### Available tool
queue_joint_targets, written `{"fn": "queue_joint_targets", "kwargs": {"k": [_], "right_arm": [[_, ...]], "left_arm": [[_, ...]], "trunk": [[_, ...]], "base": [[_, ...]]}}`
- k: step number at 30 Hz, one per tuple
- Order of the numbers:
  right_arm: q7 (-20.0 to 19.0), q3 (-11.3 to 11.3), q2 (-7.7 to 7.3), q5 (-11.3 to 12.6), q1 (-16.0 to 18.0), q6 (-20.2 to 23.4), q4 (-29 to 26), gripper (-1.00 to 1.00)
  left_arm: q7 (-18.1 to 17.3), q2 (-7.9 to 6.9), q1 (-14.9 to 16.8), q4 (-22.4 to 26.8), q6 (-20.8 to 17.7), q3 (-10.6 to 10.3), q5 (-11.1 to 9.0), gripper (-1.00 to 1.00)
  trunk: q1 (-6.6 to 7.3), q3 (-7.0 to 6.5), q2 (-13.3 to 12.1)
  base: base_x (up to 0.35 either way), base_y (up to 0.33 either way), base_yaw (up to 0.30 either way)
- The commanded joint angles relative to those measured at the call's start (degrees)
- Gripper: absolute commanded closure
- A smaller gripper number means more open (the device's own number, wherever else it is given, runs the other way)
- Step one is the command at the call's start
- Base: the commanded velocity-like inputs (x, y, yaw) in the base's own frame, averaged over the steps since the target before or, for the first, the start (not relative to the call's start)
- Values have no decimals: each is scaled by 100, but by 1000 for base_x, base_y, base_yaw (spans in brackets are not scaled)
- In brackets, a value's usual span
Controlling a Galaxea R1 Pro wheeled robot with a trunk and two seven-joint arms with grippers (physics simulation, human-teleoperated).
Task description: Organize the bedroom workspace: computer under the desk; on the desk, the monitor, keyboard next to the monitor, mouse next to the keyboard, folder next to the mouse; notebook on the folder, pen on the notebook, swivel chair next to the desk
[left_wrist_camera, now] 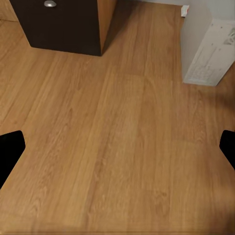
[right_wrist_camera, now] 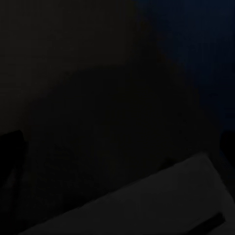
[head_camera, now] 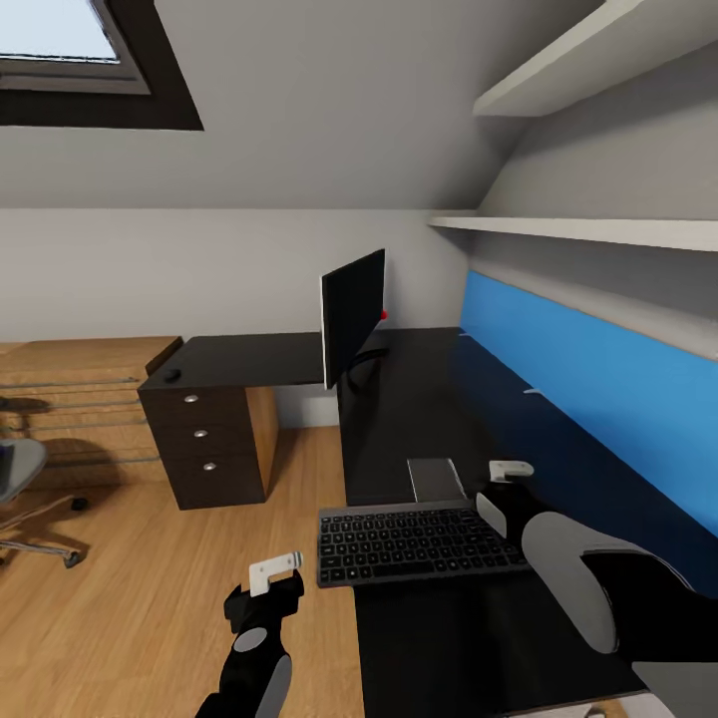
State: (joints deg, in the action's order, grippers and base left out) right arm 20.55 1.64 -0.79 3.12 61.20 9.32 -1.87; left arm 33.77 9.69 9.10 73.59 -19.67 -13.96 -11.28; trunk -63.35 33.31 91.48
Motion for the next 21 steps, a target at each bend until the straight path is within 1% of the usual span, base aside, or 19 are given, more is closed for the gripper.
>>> {"fn": "queue_joint_targets", "kwargs": {"k": [1,6,12,17,21], "right_arm": [[12,-14,0,93,-4,34,2,-100],[18,-14,0,93,-3,34,2,-100],[19,-14,0,92,-4,33,4,-100],[20,-14,0,88,-4,27,3,-100],[24,-14,0,88,-3,26,2,-100]], "left_arm": [[42,-2,4,9,-19,-10,-41,-100],[42,-2,4,7,-19,-10,-41,-100],[42,-2,3,6,-19,-10,-41,-100],[42,-2,4,6,-19,-10,-41,-100],[42,-2,4,6,-19,-10,-41,-100]], "trunk": [[1,8,3],[1,8,3],[1,8,3],[1,8,3],[1,8,3]], "base": [[-92,0,0],[-186,0,0],[-63,0,0],[-141,0,0],[-36,0,0]]}}
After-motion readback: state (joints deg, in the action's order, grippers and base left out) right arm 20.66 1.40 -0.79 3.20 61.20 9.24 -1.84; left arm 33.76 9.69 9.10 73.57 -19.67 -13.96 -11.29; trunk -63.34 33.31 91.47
